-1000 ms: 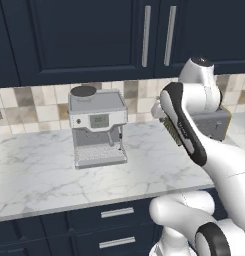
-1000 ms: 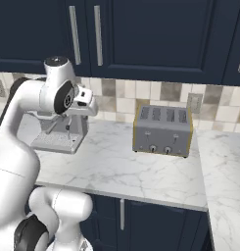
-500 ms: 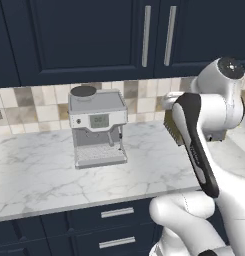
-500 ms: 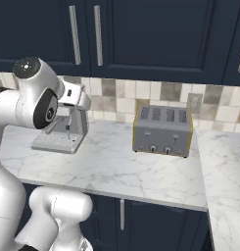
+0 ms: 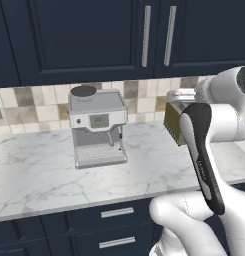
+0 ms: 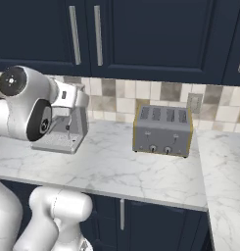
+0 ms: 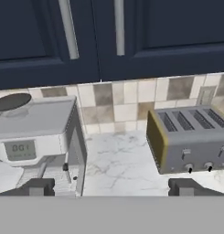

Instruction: The dining table condiment station is running low on shaker. Refill the condiment station by opening the cabinet and taking the shaker from the cabinet and placing it on the dining table.

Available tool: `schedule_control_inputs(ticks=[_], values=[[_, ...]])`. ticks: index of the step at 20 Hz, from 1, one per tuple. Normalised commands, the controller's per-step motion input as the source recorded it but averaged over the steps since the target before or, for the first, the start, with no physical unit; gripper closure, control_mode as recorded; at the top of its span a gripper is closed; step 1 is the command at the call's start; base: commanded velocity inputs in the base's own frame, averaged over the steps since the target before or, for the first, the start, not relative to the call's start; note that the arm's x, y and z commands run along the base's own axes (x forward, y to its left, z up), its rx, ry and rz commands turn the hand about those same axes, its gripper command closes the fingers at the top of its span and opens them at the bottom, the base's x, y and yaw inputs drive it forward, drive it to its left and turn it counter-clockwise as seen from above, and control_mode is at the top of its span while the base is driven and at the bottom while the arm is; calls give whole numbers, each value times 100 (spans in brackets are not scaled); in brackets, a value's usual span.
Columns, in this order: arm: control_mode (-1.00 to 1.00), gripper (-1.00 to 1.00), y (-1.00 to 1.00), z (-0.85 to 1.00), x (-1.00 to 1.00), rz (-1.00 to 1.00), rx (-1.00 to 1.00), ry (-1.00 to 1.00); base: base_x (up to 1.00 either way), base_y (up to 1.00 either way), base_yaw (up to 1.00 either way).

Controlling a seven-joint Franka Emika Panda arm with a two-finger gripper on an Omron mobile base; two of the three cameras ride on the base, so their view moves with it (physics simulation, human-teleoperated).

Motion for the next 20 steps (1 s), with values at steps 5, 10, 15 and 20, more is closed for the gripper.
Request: schedule_control_inputs(ticks=[5, 10, 15, 20], values=[[-100, -100, -7, 20, -22, 0, -2, -36, 0, 0, 0], [-100, -100, 0, 73, -5, 0, -10, -34, 0, 0, 0], [-100, -100, -4, 60, 0, -1, -4, -17, 0, 0, 0], [-100, -100, -2, 5, 5, 0, 0, -12, 0, 0, 0]])
